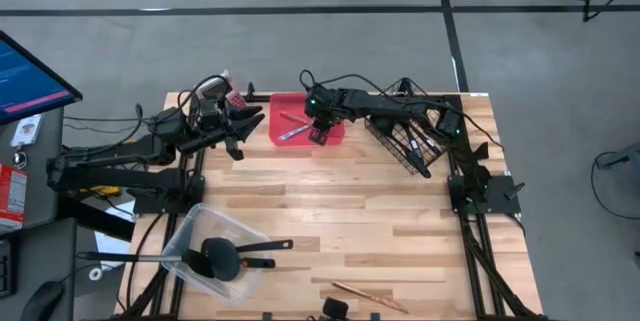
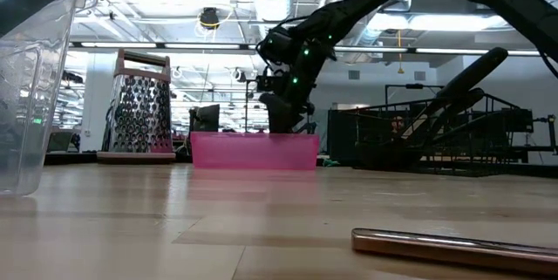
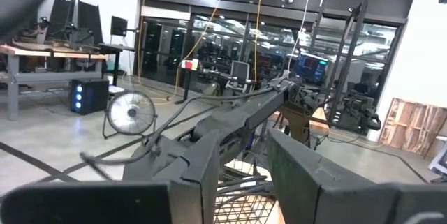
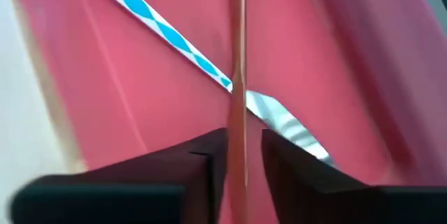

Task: Pick & Place Kitchen Items
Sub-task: Put the gold table knife into the pink bin

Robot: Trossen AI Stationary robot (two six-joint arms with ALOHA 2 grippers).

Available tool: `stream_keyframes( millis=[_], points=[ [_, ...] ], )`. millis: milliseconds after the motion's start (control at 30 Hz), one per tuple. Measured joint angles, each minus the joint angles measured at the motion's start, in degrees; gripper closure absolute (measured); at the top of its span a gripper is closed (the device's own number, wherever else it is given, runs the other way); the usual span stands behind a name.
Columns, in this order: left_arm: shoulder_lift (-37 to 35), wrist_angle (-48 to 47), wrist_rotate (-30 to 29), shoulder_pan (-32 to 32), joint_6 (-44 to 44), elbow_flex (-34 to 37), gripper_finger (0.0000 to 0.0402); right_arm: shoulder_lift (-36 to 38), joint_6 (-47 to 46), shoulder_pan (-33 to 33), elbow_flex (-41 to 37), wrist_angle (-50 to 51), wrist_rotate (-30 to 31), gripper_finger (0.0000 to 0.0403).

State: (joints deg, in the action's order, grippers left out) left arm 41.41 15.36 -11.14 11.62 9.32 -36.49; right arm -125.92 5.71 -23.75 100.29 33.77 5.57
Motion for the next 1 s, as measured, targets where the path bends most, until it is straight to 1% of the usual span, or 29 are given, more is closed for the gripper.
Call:
stream_keyframes(
  millis=[100,167,233,300,367,433,500,567,667,800,900,1000],
  points=[
    [0.0,-0.28,0.0,0.0,0.01,0.0,0.03,1.56,-0.01,0.0,1.27,2.32,-0.81,0.0274],
    [0.0,-0.35,0.65,-0.02,0.03,0.0,0.03,3.57,0.25,0.0,2.88,6.32,-2.42,0.024],
    [0.0,-0.36,1.95,-0.02,0.04,0.0,0.03,6.87,0.25,0.0,4.82,9.15,-3.86,0.0211],
    [0.49,-0.36,3.59,-0.02,0.43,0.0,0.03,11.63,0.17,0.48,6.61,15.19,-4.22,0.0189],
    [1.36,-0.55,5.57,-0.02,2.06,0.0,0.03,17.3,-0.13,1.61,7.12,22.17,-4.2,0.0177],
    [3.12,-0.56,7.69,-0.13,3.43,0.0,0.03,22.76,-2.0,3.65,7.04,30.62,-4.25,0.0173],
    [5.33,-0.56,8.55,-0.75,4.78,0.0,0.03,27.86,-5.12,6.72,6.49,37.75,-4.52,0.0175],
    [7.76,-0.66,8.59,-1.31,5.51,0.02,0.03,33.15,-10.23,10.9,4.28,42.18,-4.51,0.0182],
    [10.69,-0.53,8.62,-1.91,7.71,0.02,0.03,40.84,-19.76,19.1,-2.11,43.24,-4.17,0.0195],
    [13.03,-0.2,8.61,-2.88,8.13,0.02,0.03,47.44,-34.86,31.94,-13.88,37.73,-1.8,0.0206],
    [13.16,-0.1,10.11,-3.34,8.1,0.04,0.03,49.43,-48.36,41.12,-22.78,31.41,-0.57,0.0208],
    [12.56,-0.22,12.62,-3.34,7.63,0.04,0.03,48.26,-60.16,49.24,-29.96,23.43,0.52,0.02]
  ],
)
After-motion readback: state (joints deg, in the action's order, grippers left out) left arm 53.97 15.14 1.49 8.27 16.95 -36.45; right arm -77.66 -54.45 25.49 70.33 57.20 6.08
